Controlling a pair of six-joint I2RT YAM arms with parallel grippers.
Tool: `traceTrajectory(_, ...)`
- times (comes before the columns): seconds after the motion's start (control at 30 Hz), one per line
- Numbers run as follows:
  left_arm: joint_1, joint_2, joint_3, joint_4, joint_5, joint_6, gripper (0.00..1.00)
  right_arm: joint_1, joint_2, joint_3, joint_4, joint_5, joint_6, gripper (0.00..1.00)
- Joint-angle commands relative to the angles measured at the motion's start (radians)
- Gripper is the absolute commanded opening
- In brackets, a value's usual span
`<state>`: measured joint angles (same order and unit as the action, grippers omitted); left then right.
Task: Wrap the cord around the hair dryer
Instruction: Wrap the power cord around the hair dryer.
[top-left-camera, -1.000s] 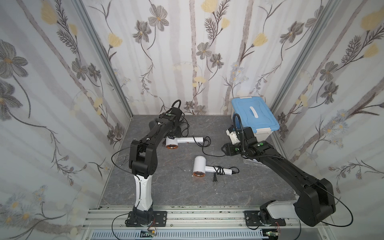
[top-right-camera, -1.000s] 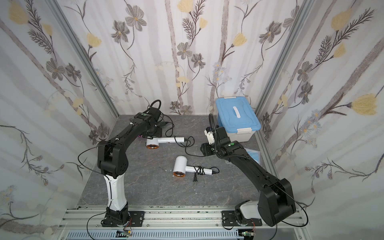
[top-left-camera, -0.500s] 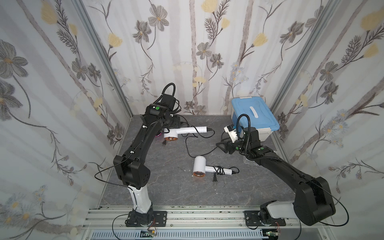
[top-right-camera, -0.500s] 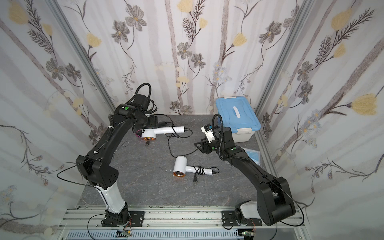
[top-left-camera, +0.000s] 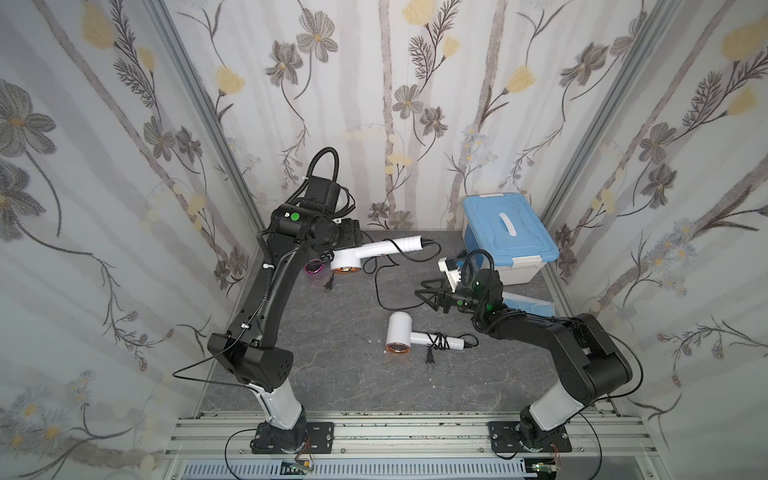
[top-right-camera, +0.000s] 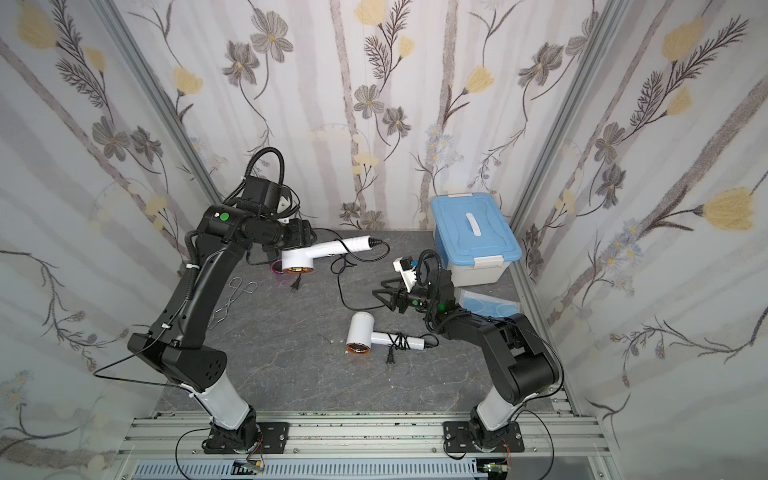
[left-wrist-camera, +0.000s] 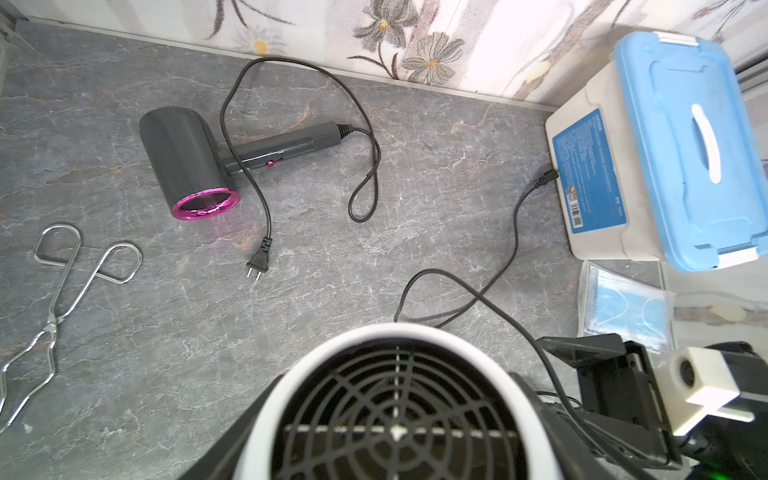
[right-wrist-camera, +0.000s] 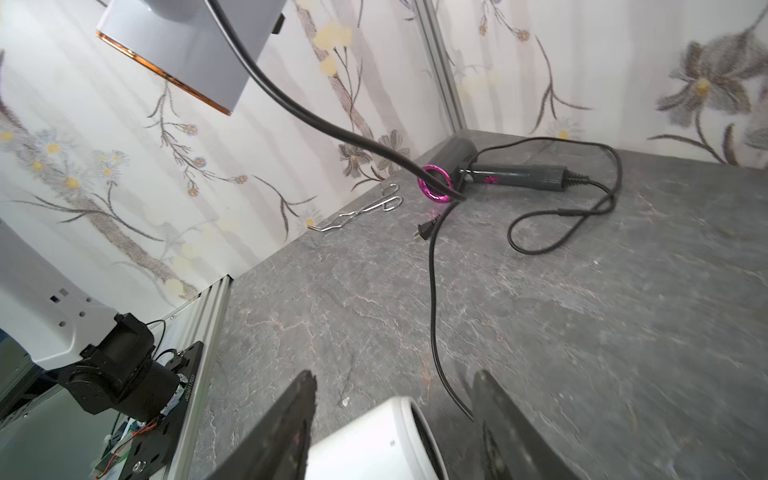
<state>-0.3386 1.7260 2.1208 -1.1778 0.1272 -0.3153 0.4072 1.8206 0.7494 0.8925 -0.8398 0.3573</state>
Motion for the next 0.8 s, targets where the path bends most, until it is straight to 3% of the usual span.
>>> traceTrajectory(0.0,-0.001,-0.017,0.009,0.034,0.055,-0.030,0.00,0.030,0.053,0.055,0.220,0.024,0.077,0.68)
traceTrajectory(0.23,-0.015,-0.023,0.011,0.037,0.081,-0.045,0.00,0.069,0.222,0.196,0.418,0.078,0.221,0.74)
traceTrajectory(0.47,-0.022,-0.030,0.010,0.046,0.097,-0.060,0.00,0.116,0.313,0.329,0.438,0.136,0.250,0.73)
traceTrajectory(0.53,-0.022,-0.032,0.009,0.046,0.098,-0.065,0.00,0.117,0.325,0.341,0.442,0.148,0.262,0.64)
traceTrajectory(0.67,-0.022,-0.047,-0.005,0.070,0.105,-0.080,0.00,0.116,0.323,0.327,0.417,0.175,0.244,0.21)
traceTrajectory(0.77,-0.017,-0.060,-0.023,0.111,0.124,-0.104,0.00,0.111,0.316,0.294,0.400,0.214,0.227,0.13)
